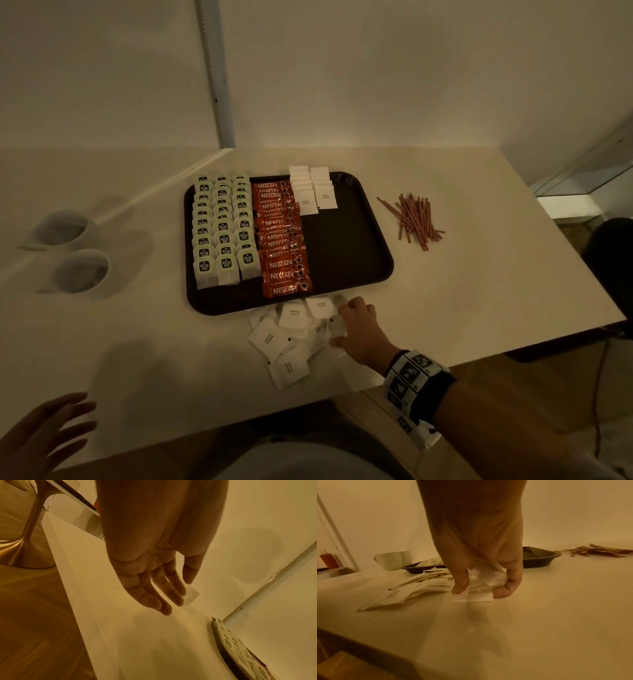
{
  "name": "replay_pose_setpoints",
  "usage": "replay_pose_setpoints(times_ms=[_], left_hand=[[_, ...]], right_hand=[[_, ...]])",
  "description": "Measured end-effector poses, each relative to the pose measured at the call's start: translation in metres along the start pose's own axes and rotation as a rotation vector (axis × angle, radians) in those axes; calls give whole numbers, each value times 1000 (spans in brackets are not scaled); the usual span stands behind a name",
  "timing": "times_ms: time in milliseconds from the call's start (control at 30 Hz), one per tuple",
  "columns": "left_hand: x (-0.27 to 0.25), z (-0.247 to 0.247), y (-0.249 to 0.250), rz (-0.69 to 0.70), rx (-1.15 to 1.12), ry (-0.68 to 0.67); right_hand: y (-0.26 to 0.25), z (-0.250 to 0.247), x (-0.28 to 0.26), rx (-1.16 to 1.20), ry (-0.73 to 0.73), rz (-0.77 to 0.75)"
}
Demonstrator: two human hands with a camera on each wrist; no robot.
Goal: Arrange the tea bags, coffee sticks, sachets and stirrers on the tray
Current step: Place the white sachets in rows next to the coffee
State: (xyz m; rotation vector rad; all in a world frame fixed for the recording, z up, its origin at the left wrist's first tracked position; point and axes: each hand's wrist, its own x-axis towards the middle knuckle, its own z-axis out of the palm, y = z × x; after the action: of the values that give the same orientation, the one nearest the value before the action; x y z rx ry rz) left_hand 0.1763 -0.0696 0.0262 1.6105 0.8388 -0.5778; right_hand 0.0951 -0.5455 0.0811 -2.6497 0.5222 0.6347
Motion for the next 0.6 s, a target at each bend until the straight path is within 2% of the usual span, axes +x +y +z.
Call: replay_pose_setpoints(times_ms=[67,200,267,367,433,500,567,600], left_hand=[[-14,11,3,37,-7,-93],[-33,18,18,88,-2,-99],[-49,24,30,157,44,-133],[-79,51,56,332,89,-202],[-99,82,80,458,125,-256],[-119,118,107,534,153,-373],[-131,155,134,554,190,-531],[-134,176,147,521,196,-608]], right_hand=[[1,0,2,48,-29,-8],[11,-11,1,68,-157,28],[21,-27,-1,12,-221,45],[23,-67,-4,-2,-264,28],[9,-102,-4,99,-235,-35],[-17,-134,-2,250,-191,-142],[-45,-160,4,325,-176,-260],[-60,-170,8,358,-188,-317]])
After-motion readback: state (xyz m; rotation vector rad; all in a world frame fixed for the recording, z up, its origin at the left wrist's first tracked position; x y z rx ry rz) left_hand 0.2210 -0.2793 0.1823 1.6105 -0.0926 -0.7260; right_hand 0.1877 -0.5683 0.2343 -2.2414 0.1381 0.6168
